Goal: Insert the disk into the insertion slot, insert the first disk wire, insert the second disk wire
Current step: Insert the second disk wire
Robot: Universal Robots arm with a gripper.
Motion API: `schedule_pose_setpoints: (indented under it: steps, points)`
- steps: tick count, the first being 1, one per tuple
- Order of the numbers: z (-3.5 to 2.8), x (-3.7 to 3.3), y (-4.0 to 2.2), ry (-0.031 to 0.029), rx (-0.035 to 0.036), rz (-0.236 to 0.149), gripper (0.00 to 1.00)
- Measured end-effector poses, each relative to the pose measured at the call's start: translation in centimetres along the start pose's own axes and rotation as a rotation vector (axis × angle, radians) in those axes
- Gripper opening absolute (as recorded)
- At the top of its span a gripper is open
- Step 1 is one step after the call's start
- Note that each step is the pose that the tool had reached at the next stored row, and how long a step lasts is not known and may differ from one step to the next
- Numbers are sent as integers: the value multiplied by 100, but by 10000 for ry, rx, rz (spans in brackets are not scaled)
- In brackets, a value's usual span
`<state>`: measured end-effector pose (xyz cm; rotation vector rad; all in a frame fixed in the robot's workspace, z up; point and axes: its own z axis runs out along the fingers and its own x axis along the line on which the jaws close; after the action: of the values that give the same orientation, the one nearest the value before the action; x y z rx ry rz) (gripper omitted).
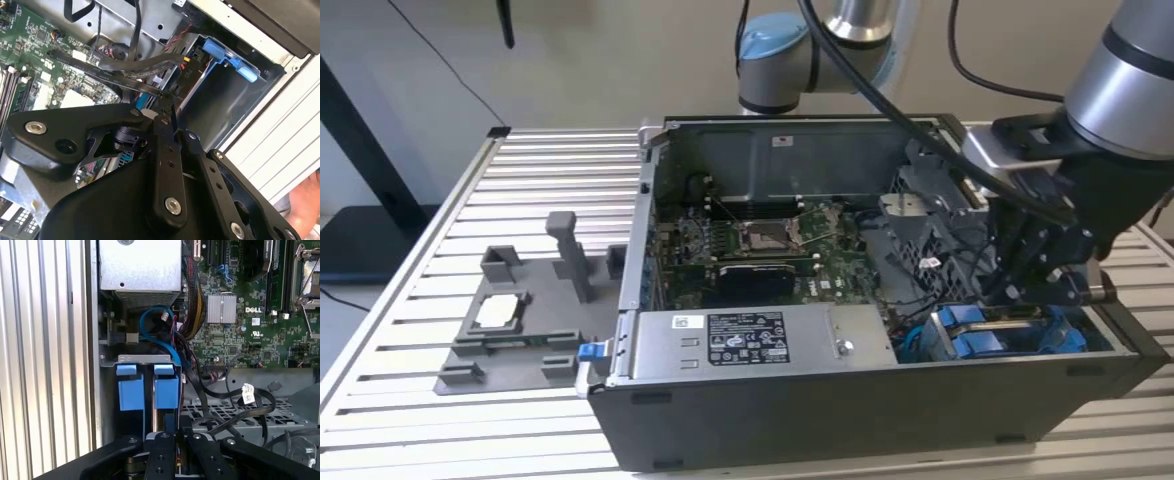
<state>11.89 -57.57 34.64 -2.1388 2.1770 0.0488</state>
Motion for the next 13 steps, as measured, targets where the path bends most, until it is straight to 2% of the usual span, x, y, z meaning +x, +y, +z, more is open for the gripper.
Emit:
schedule_pose_setpoints:
  steps: [13]
  points:
    - [32,3,-53,4,15,296,16]
